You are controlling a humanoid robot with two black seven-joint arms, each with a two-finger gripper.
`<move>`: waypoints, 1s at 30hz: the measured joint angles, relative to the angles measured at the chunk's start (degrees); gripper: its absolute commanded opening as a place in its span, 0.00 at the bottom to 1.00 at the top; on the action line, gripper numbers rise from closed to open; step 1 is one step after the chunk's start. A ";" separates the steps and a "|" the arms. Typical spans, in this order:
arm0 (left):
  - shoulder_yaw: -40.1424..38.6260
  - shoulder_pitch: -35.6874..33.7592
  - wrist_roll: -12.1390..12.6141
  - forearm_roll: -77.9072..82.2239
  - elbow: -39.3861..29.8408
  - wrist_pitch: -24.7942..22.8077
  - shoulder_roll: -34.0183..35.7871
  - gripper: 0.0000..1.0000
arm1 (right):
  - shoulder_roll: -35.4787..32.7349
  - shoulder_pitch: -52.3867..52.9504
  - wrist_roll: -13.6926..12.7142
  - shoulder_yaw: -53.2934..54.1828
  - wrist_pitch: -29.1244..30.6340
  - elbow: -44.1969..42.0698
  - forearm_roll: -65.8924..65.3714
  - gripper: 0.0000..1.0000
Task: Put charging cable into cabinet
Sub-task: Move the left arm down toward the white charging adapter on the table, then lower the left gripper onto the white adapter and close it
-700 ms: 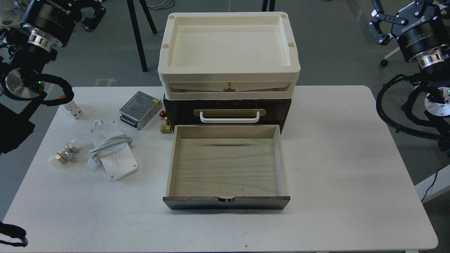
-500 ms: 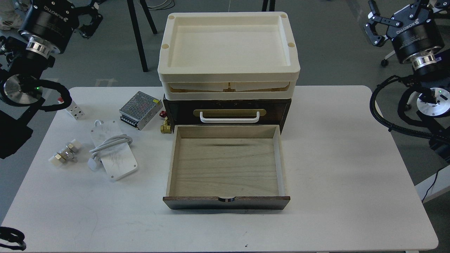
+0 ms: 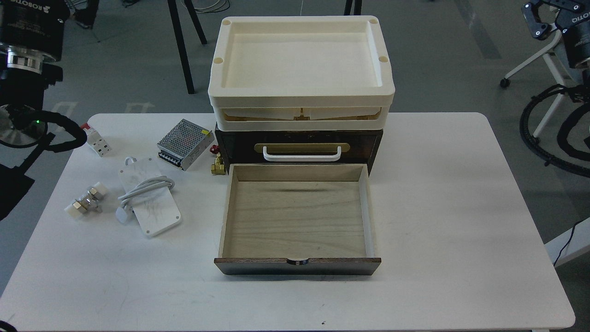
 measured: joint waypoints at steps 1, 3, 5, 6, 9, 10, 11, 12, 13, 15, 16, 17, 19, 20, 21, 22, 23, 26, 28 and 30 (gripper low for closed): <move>-0.03 0.30 0.00 2.19 -4.87 0.00 2.06 1.00 | -0.12 -0.73 0.00 0.32 0.00 0.01 0.01 1.00; 0.05 0.60 -0.02 9.83 -13.25 -0.01 6.67 1.00 | -0.23 -1.83 0.00 0.69 0.00 0.04 0.01 1.00; 1.34 0.73 -0.03 21.67 -20.46 -0.05 12.24 1.00 | -0.54 -2.69 0.00 0.82 0.00 0.09 0.01 1.00; 2.58 0.76 -0.03 27.07 -23.02 -0.05 14.97 1.00 | -0.86 -2.94 0.00 0.85 0.00 0.11 0.01 1.00; 9.18 0.78 -0.03 46.02 -28.45 0.21 23.97 1.00 | -2.07 -3.88 0.00 0.99 0.00 0.11 0.02 1.00; 11.18 0.82 -0.03 51.42 -29.03 0.62 26.00 1.00 | -2.35 -4.24 0.00 1.14 0.00 0.11 0.02 1.00; 13.35 0.94 -0.03 57.71 -29.23 1.30 27.68 1.00 | -2.54 -4.62 0.00 1.40 0.00 0.10 0.02 1.00; 15.08 1.08 -0.03 63.11 -29.09 2.08 28.55 1.00 | -2.64 -4.97 0.00 1.68 0.00 0.09 0.01 1.00; 17.22 1.27 -0.03 69.41 -28.35 3.31 29.08 1.00 | -2.70 -5.50 -0.01 2.05 0.00 0.09 0.01 1.00; 22.05 1.61 -0.02 82.02 -24.72 6.45 29.32 1.00 | -2.77 -6.61 -0.01 2.97 0.00 0.12 0.04 1.00; 24.24 1.69 -0.01 87.44 -22.64 7.87 28.96 1.00 | -2.80 -7.06 -0.01 3.41 0.00 0.20 0.17 1.00; 26.59 1.72 -0.01 93.73 -20.01 9.36 27.97 1.00 | -2.82 -7.63 -0.01 3.87 0.00 0.32 0.46 1.00; 30.07 1.72 -0.01 105.45 -14.06 11.66 24.74 1.00 | -2.82 -8.56 -0.01 4.55 0.00 0.56 1.26 1.00; 31.23 1.72 -0.01 111.75 -10.49 12.62 22.61 1.00 | -2.82 -8.89 -0.01 4.78 0.00 0.67 1.60 1.00; 32.02 1.74 0.00 117.36 -6.79 13.42 20.35 1.00 | -2.82 -9.12 -0.01 4.91 0.00 0.73 1.87 1.00; 32.60 1.75 -0.01 120.33 -3.34 14.12 18.18 1.00 | -2.86 -9.26 -0.02 4.97 0.00 0.73 2.02 1.00; 32.93 1.75 -0.01 121.97 -0.46 14.63 16.33 1.00 | -2.93 -9.34 -0.02 5.00 0.00 0.76 2.11 1.00; 33.42 1.55 -0.01 125.09 6.10 15.52 11.16 1.00 | -3.14 -9.41 -0.03 5.10 0.00 0.79 2.23 1.00; 33.51 1.35 -0.01 126.04 8.31 15.72 9.03 0.99 | -3.16 -9.42 -0.03 5.12 0.00 0.80 2.26 1.00; 33.53 1.11 -0.02 126.66 9.93 15.89 7.97 0.99 | -3.16 -9.43 -0.03 5.12 0.00 0.81 2.26 1.00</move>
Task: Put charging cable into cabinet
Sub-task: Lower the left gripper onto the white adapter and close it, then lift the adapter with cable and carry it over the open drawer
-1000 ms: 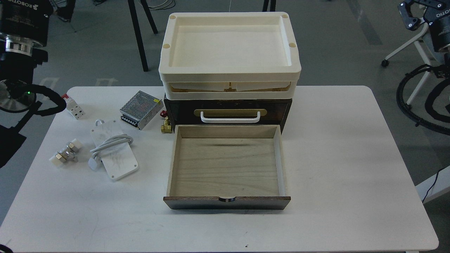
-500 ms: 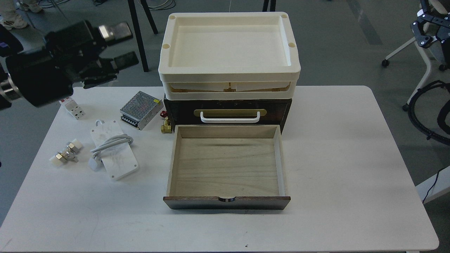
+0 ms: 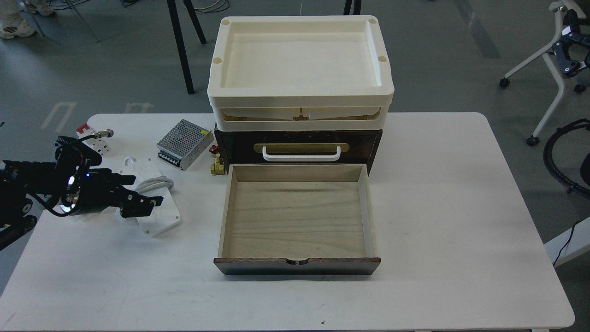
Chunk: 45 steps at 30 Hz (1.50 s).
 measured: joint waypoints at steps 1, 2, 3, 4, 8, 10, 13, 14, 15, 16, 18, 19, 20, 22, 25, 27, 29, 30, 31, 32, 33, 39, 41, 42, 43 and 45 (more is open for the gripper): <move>0.00 -0.15 0.00 0.37 1.08 0.20 -0.52 0.98 | 0.00 -0.02 0.00 0.00 0.00 0.00 0.00 1.00; 0.00 -0.23 0.00 0.71 2.13 0.56 -1.00 0.98 | 0.00 -0.08 0.00 -0.01 0.00 0.00 0.00 1.00; 0.00 -0.29 0.01 1.13 3.53 1.27 -1.66 0.97 | 0.00 -0.17 0.00 -0.01 0.00 0.00 0.00 1.00; 0.00 -0.32 0.01 1.50 4.83 2.12 -2.33 0.96 | 0.00 -0.26 0.00 -0.01 0.00 0.00 0.00 1.00; 0.92 -0.37 0.01 2.73 9.85 5.09 -5.23 0.86 | 0.00 -0.66 0.00 -0.01 0.00 -0.01 -0.01 1.00; 1.75 -0.37 -0.01 2.82 11.51 5.51 -6.26 0.66 | 0.00 -0.95 0.00 -0.01 0.00 -0.07 -0.01 1.00; 2.44 -0.38 0.01 2.88 12.95 5.76 -7.23 0.56 | -0.01 -1.31 0.00 -0.01 0.00 -0.10 0.01 1.00; 2.63 -0.38 -0.01 2.91 13.13 5.89 -7.39 0.54 | -0.01 -1.49 0.00 0.00 0.00 -0.11 0.02 1.00; 2.86 -0.38 0.00 2.94 13.27 6.13 -7.49 0.50 | -0.02 -1.69 0.00 0.03 0.00 -0.15 0.03 1.00; 3.07 -0.39 0.00 2.95 13.35 6.43 -7.54 0.43 | -0.05 -1.84 0.00 0.08 0.00 -0.18 0.03 1.00; 3.37 -0.47 0.01 2.95 13.39 6.91 -7.57 0.20 | -0.09 -2.05 0.00 0.32 0.00 -0.19 0.04 1.00; 3.45 -0.47 0.01 2.90 13.39 7.04 -7.58 0.04 | -0.10 -2.25 0.00 0.41 0.00 -0.19 0.04 1.00; 3.51 -0.48 0.01 2.87 13.39 7.11 -7.59 0.00 | -0.10 -2.48 0.00 0.47 0.00 -0.19 0.04 1.00; 3.54 -0.48 0.01 2.76 13.32 7.15 -7.60 0.00 | -0.10 -2.75 0.00 0.52 0.00 -0.21 0.04 1.00; 3.47 -0.48 0.02 2.40 12.75 7.15 -7.55 0.00 | -0.10 -3.12 0.00 0.55 0.00 -0.25 0.04 1.00; 3.34 -0.64 0.01 2.29 11.96 6.90 -6.91 0.00 | -0.10 -3.36 0.00 0.62 0.00 -0.25 0.04 1.00; 2.96 -1.38 0.00 1.51 9.32 5.90 -4.69 0.00 | -0.10 -3.54 0.00 1.03 0.00 -0.23 0.04 1.00; 2.80 -1.85 0.00 0.55 6.97 5.08 -2.85 0.00 | -0.13 -3.64 0.00 1.26 0.00 -0.22 0.04 1.00; 2.58 -2.47 0.03 -1.04 3.57 3.85 -0.32 0.00 | -0.17 -3.75 0.00 1.48 0.00 -0.21 0.04 1.00; 2.20 -3.12 0.04 -3.27 -0.63 2.35 2.73 0.00 | -0.19 -3.81 0.01 1.62 0.00 -0.21 0.04 1.00; 1.72 -3.70 0.05 -5.90 -5.16 0.79 5.80 0.00 | -0.19 -3.84 0.01 1.70 0.00 -0.21 0.01 1.00; -2.87 -5.32 0.03 -25.68 -35.02 -8.33 23.01 0.00 | -0.29 -3.88 0.02 1.84 0.00 -0.39 -0.06 1.00; -3.34 -5.20 0.00 -29.97 -40.50 -8.96 23.70 0.00 | -0.29 -3.93 0.02 1.83 0.00 -0.46 -0.06 1.00; -3.43 -5.00 0.01 -32.29 -42.08 -9.03 22.90 0.00 | -0.29 -3.94 0.02 1.83 0.00 -0.51 -0.05 1.00; -3.47 -4.82 0.01 -34.32 -42.82 -9.03 21.54 0.00 | -0.28 -3.95 0.02 1.81 0.00 -0.57 -0.06 1.00; -3.52 -4.36 0.01 -38.77 -42.90 -9.00 16.87 0.00 | -0.28 -4.05 0.02 1.78 0.00 -0.61 -0.06 1.00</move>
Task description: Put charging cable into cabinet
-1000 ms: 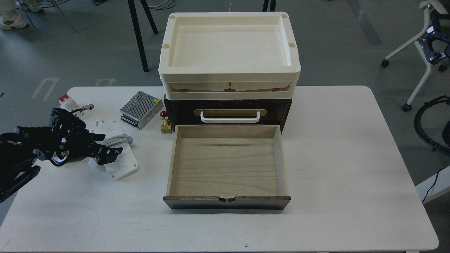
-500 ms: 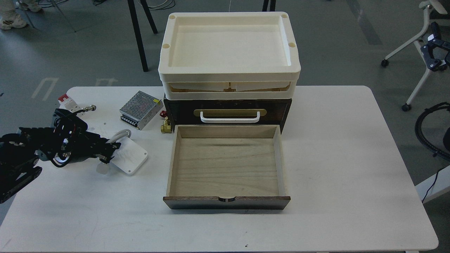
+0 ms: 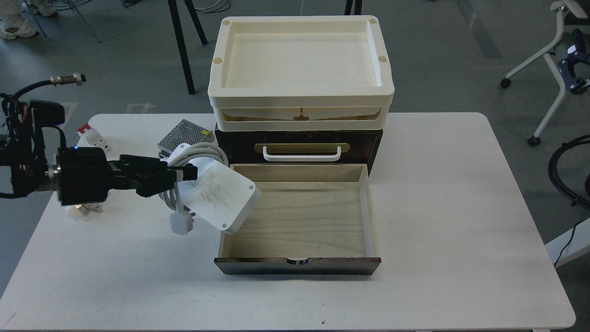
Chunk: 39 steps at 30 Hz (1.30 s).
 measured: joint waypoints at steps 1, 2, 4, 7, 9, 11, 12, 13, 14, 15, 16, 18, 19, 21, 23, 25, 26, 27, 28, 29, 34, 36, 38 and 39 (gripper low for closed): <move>0.00 0.27 0.00 -1.54 0.64 0.08 -2.38 0.00 | 0.00 -0.12 0.00 0.00 0.00 -0.04 0.00 1.00; 0.01 0.67 0.00 -2.80 1.85 0.16 -5.27 0.00 | 0.00 -0.29 0.00 0.00 0.00 -0.14 0.00 1.00; 0.20 1.57 0.00 -3.98 4.89 0.23 -11.19 0.00 | 0.01 -0.54 0.00 0.01 0.00 -0.31 0.00 1.00; 0.50 2.40 0.00 -4.30 11.21 0.17 -18.84 0.00 | 0.01 -0.67 0.00 0.51 0.00 -0.64 0.00 1.00; 0.60 2.60 0.00 -4.30 16.18 0.13 -22.86 0.00 | 0.01 -0.69 0.00 0.97 0.00 -0.78 0.01 1.00; 0.76 2.69 0.00 -4.30 20.23 0.13 -25.89 0.00 | 0.05 -0.70 0.00 1.19 0.00 -0.80 0.00 1.00; 0.93 2.75 0.00 -4.30 22.01 0.13 -27.25 0.01 | 0.07 -0.70 0.00 1.25 0.00 -0.81 0.00 1.00; 1.20 2.84 0.00 -4.28 23.60 0.16 -28.35 0.03 | 0.08 -0.71 0.00 1.31 0.00 -0.81 0.00 1.00; 1.53 3.01 0.00 -4.23 24.76 0.23 -29.06 0.05 | 0.11 -0.74 0.00 1.36 0.00 -0.81 0.00 1.00; 1.98 3.29 0.00 -4.14 25.93 0.36 -29.65 0.06 | 0.16 -0.77 0.00 1.39 0.00 -0.82 0.00 1.00; 2.45 3.59 0.00 -4.08 26.85 0.66 -29.99 0.08 | 0.21 -0.80 0.00 1.42 0.00 -0.82 0.00 1.00; 3.61 4.15 0.00 -4.01 28.88 1.85 -30.56 0.10 | 0.25 -0.97 -0.01 1.44 0.00 -0.82 0.00 1.00; 4.25 4.32 0.00 -3.98 29.94 2.62 -30.98 0.13 | 0.26 -1.06 -0.01 1.45 0.00 -0.82 0.00 1.00; 5.57 4.47 0.00 -3.96 32.02 4.09 -32.31 0.18 | 0.27 -1.12 -0.01 1.47 0.00 -0.82 0.00 1.00; 6.60 4.52 0.00 -3.97 33.78 5.44 -33.96 0.29 | 0.27 -1.13 -0.02 1.48 0.00 -0.82 0.00 1.00; 7.01 4.57 0.00 -4.16 34.80 6.30 -35.34 0.45 | 0.27 -1.14 -0.03 1.53 0.00 -0.79 0.03 1.00; 7.05 4.57 0.00 -4.35 34.86 6.43 -35.62 0.60 | 0.27 -1.14 -0.02 1.55 0.00 -0.76 0.05 1.00; 7.05 4.56 0.00 -4.52 34.80 6.45 -35.76 0.79 | 0.27 -1.14 -0.02 1.56 0.00 -0.74 0.07 1.00; 7.05 4.53 0.00 -4.63 34.58 6.45 -35.82 0.85 | 0.27 -1.15 -0.02 1.57 0.00 -0.70 0.08 1.00; 7.00 4.46 0.00 -4.70 34.30 6.45 -35.85 0.87 | 0.27 -1.15 -0.02 1.57 0.00 -0.67 0.09 1.00; 6.70 4.23 0.00 -4.88 33.69 6.13 -35.16 0.99 | 0.22 -1.15 -0.02 1.70 0.00 -0.63 0.09 1.00; 6.71 4.23 0.00 -4.88 33.63 6.05 -34.63 0.99 | 0.21 -1.15 -0.02 1.78 0.00 -0.63 0.11 1.00; 6.76 4.23 0.00 -4.87 33.33 5.91 -33.77 0.99 | 0.22 -1.17 -0.02 1.82 0.00 -0.63 0.25 1.00; 6.71 4.23 0.00 -4.87 32.91 5.76 -33.15 0.99 | 0.28 -1.20 -0.02 1.83 0.00 -0.62 0.30 1.00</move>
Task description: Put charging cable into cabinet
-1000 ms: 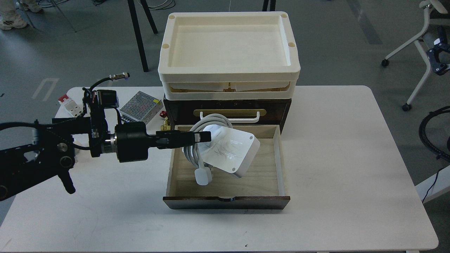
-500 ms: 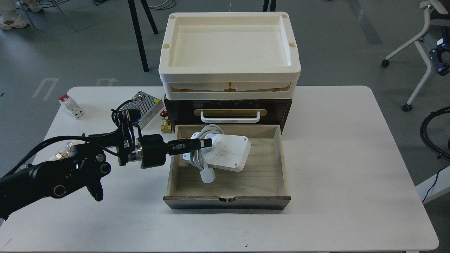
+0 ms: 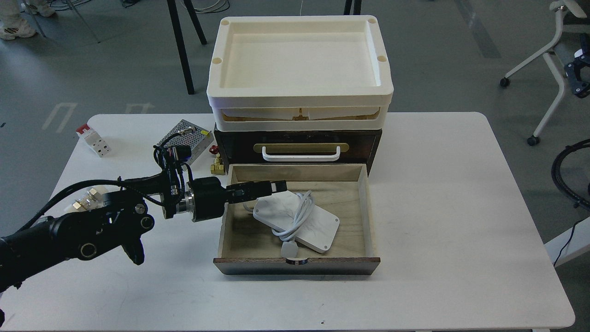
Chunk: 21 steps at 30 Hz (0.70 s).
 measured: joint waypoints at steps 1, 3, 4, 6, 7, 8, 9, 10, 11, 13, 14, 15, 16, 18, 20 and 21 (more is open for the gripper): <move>-0.24 0.00 0.00 0.00 -0.77 -0.24 0.96 0.99 | 0.08 -0.02 0.00 0.00 0.00 0.03 0.04 1.00; -1.50 0.01 -0.01 -0.07 -3.16 -0.79 4.09 0.99 | 0.18 -0.03 0.00 0.00 0.00 0.11 0.06 1.00; -2.44 0.16 -0.01 -0.20 -4.65 -1.14 6.22 0.99 | 0.19 -0.04 0.00 0.01 0.00 0.13 0.07 1.00; -4.24 0.76 -0.02 -1.41 -7.20 -2.15 10.60 0.98 | 0.24 -0.04 0.00 0.01 0.00 0.14 0.07 1.00; -5.11 1.30 -0.02 -3.02 -8.19 -2.83 12.90 0.98 | 0.24 -0.04 0.00 0.01 0.00 0.16 0.07 1.00; -5.82 1.88 -0.02 -5.37 -8.73 -3.60 14.89 0.98 | 0.25 -0.04 0.00 -0.13 0.00 0.19 0.07 1.00; -6.57 2.30 -0.02 -8.92 -8.91 -4.56 16.56 0.98 | 0.27 -0.04 0.00 -0.43 0.00 0.29 0.06 1.00; -7.35 2.49 -0.02 -12.91 -8.83 -5.51 17.70 0.98 | 0.31 -0.03 0.00 -0.70 0.00 0.53 0.01 1.00; -8.37 2.60 -0.02 -18.17 -8.43 -6.82 18.63 0.98 | 0.34 -0.02 0.00 -1.06 0.00 1.04 -0.18 1.00; -10.75 2.68 -0.01 -29.50 -6.75 -9.96 19.54 0.98 | 0.36 0.22 0.00 -2.61 0.00 2.88 -0.59 1.00; -12.49 2.68 -0.02 -35.82 -5.58 -11.18 19.75 0.98 | 0.37 0.54 0.00 -3.89 0.00 4.16 -0.74 1.00; -14.42 2.63 -0.01 -42.08 -4.26 -11.88 19.80 0.98 | 0.47 0.95 0.00 -5.25 0.00 5.34 -0.82 1.00; -16.29 2.52 -0.01 -47.06 -2.94 -12.22 19.79 0.98 | 0.80 1.57 0.00 -6.46 0.00 6.14 -0.90 1.00; -20.80 2.31 -0.01 -55.90 0.12 -12.52 19.50 0.99 | 3.25 3.86 0.04 -9.01 0.00 6.87 -1.00 1.00; -25.09 2.26 -0.01 -61.67 2.65 -12.63 18.67 0.99 | 7.38 6.04 0.04 -10.83 0.00 7.05 -1.10 1.00; -26.85 2.26 -0.02 -63.60 3.72 -12.63 17.91 0.99 | 9.20 6.76 0.04 -11.25 0.00 7.18 -1.10 1.00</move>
